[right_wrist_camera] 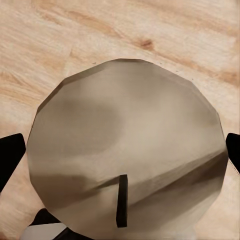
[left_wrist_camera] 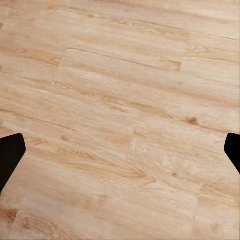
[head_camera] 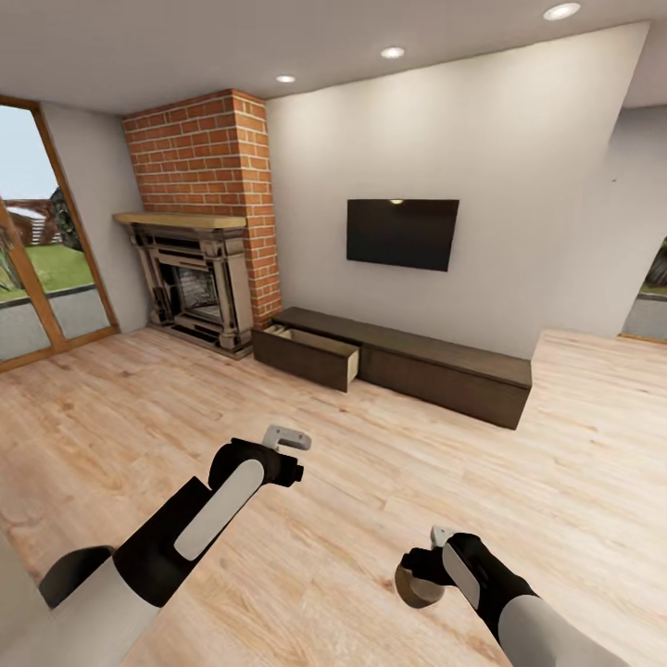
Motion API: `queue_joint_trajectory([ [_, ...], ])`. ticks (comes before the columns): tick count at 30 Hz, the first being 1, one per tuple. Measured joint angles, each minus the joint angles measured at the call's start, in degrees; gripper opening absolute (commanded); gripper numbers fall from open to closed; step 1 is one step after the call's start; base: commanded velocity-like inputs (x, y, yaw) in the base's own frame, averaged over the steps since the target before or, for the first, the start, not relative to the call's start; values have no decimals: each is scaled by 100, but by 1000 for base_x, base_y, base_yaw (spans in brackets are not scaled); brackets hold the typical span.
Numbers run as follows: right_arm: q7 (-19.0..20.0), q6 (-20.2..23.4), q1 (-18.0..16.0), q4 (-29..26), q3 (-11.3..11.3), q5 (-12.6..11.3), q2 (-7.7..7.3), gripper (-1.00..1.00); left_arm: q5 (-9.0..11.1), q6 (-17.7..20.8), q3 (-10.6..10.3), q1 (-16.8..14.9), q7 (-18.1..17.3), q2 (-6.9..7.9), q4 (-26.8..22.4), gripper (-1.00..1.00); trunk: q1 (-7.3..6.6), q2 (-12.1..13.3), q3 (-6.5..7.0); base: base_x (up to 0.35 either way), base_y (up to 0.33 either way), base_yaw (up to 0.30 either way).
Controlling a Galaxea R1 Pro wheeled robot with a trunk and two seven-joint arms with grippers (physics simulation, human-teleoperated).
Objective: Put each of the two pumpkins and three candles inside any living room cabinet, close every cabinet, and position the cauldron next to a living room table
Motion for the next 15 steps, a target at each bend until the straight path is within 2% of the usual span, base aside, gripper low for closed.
queue_joint_trajectory([
  [15, 0, 0, 0, 0, 1, 4, 2, -100, -1, 0, 1, 0, -2, 2, 0, 100, 0, 0, 0, 310, -86, 0],
])
